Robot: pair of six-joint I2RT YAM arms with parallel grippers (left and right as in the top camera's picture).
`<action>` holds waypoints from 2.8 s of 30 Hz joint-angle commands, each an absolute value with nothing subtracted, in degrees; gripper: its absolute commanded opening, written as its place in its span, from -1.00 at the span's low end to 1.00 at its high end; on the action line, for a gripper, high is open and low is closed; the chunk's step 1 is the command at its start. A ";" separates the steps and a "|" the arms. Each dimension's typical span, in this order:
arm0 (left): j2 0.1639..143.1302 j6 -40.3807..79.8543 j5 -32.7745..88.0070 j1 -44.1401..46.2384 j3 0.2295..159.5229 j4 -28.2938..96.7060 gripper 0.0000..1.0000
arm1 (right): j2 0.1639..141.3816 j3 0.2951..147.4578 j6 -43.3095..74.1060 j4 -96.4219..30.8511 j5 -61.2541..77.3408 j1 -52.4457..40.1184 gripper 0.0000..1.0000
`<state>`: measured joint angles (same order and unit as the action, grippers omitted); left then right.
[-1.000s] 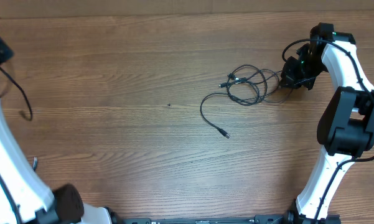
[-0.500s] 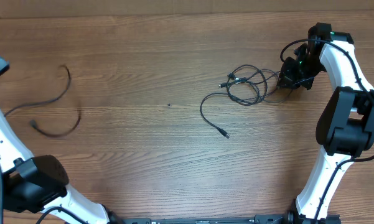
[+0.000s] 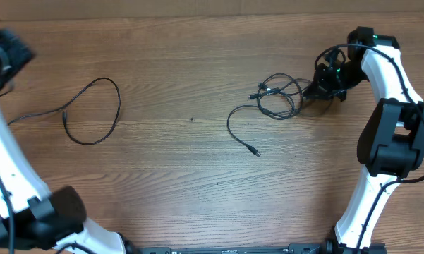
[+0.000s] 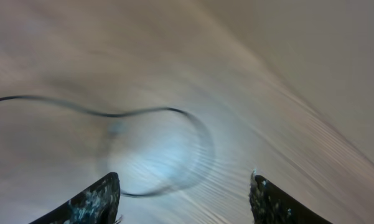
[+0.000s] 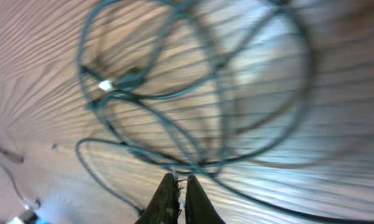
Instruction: Untangle cables
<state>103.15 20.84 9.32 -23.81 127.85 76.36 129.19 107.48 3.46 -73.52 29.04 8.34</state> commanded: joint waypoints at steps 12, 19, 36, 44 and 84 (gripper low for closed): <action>100.49 24.10 14.41 1.76 125.43 75.50 0.35 | 128.22 106.61 5.87 -69.84 19.77 1.28 -0.71; 101.06 31.53 14.68 8.45 123.74 67.96 0.37 | 129.97 106.08 -2.17 -63.96 19.11 1.28 -0.53; 104.20 37.52 16.80 14.81 123.74 58.89 0.43 | 132.79 102.65 -13.85 -61.73 28.58 1.13 -0.57; 104.25 37.28 17.54 14.81 123.74 60.55 0.45 | 132.79 97.41 -13.56 -56.93 28.60 0.23 -0.63; 113.36 29.98 11.99 11.31 123.70 65.78 0.81 | 129.23 113.62 15.20 -74.08 6.15 -8.45 -0.54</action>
<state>113.45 31.27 10.90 11.14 123.70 65.98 131.22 105.91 16.38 -71.22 13.28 -9.56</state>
